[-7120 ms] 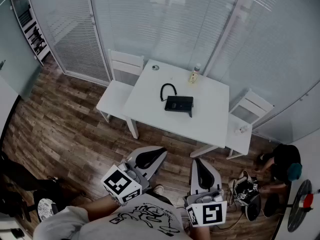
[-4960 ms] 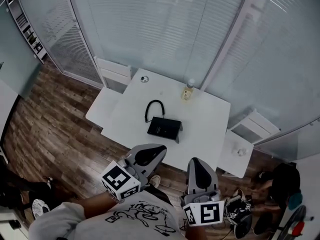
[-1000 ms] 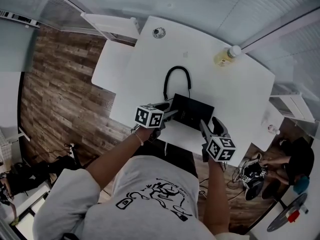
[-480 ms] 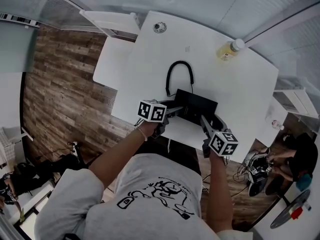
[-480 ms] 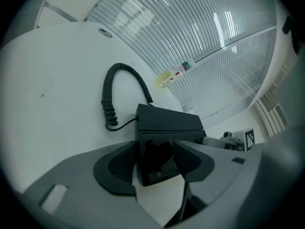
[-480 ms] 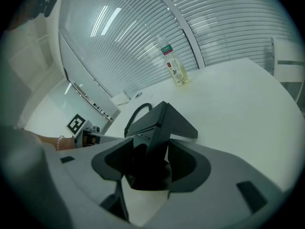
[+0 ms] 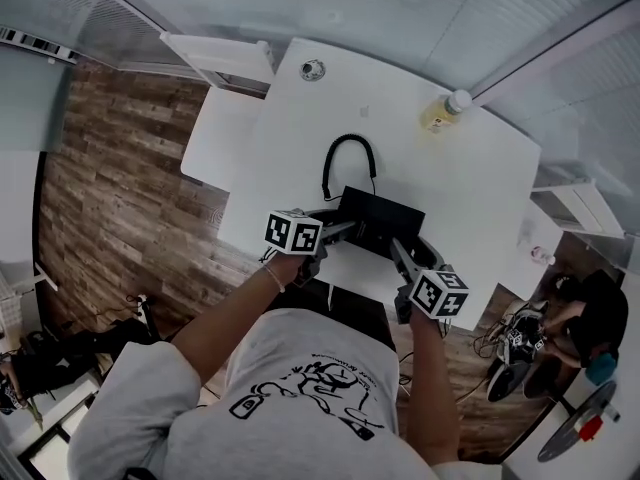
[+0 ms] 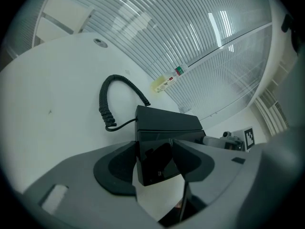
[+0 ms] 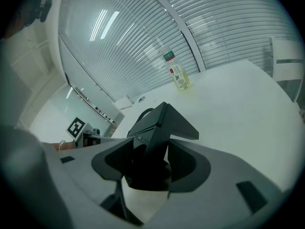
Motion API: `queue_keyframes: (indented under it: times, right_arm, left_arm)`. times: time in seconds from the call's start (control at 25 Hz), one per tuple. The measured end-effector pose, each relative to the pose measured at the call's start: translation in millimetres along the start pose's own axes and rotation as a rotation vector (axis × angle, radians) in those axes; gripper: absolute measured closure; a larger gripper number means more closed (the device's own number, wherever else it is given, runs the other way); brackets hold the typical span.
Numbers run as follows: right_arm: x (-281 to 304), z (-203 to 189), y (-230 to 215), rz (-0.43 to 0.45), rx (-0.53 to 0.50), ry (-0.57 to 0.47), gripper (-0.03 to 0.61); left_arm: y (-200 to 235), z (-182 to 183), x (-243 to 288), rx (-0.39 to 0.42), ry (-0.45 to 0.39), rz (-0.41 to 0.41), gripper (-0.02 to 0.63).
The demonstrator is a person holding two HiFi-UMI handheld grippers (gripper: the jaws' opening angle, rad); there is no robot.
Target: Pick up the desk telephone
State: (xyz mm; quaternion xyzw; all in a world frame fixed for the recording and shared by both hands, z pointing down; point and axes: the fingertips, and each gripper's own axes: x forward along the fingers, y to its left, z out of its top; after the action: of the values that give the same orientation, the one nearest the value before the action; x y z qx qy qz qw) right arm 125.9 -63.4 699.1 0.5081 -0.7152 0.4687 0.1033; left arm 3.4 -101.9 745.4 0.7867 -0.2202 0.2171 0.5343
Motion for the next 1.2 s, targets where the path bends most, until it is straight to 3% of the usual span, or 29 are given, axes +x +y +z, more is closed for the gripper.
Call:
queue_keyframes:
  times: [1.2]
  right_arm:
    - [-103,102,92,0.085,-0.062,-0.180,0.360]
  left_arm:
    - [-129,68,-97,0.092,-0.175,-0.025,0.376]
